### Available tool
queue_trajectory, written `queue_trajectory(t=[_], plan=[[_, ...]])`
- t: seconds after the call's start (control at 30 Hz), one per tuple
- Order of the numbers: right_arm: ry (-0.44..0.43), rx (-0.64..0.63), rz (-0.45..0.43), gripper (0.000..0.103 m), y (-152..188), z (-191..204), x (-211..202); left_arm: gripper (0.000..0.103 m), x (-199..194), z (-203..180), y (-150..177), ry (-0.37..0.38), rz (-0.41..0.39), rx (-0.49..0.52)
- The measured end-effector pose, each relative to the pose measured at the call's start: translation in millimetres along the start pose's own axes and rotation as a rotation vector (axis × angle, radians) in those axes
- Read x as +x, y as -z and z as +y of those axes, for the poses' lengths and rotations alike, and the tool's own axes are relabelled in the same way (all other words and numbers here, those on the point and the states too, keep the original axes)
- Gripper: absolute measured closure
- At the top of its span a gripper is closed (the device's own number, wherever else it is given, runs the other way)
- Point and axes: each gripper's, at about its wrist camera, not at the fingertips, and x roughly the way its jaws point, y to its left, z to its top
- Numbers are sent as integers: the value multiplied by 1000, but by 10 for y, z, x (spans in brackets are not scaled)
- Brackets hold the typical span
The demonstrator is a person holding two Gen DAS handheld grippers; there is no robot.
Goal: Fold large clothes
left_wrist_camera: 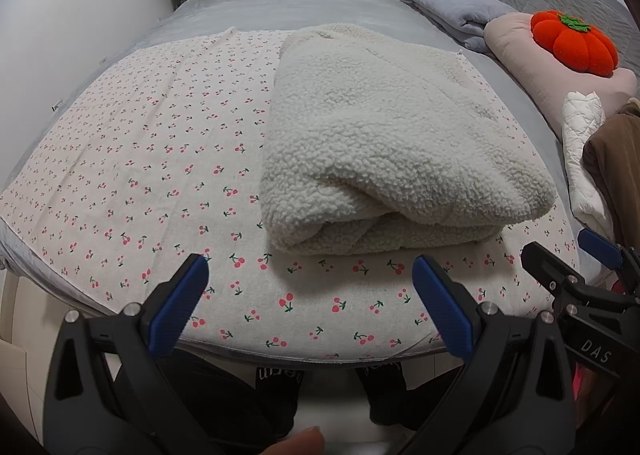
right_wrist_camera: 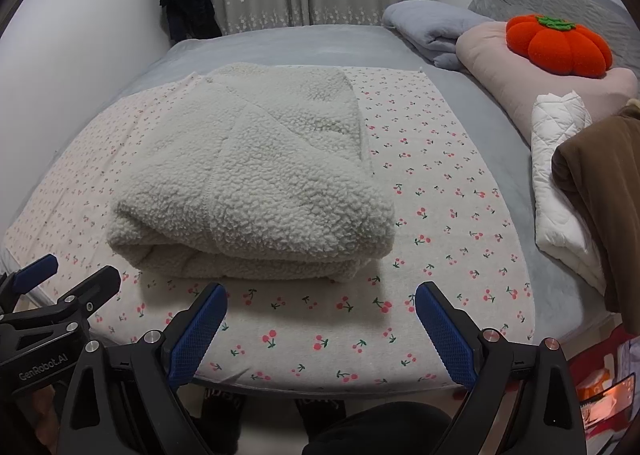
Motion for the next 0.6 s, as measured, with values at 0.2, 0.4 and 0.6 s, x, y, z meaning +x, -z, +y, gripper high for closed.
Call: queue_trajectory(t=[0.2,0.4,0.6], plan=[[1,1,0,6,1,4,-3,2,6,12,-2,0,1,-1],[-1,1,0,6,1,3,-2,2,7,15,-2,0,1,0],[-1,1,0,6,0,-1,-1,2,6,8,1,-1,2,-1]])
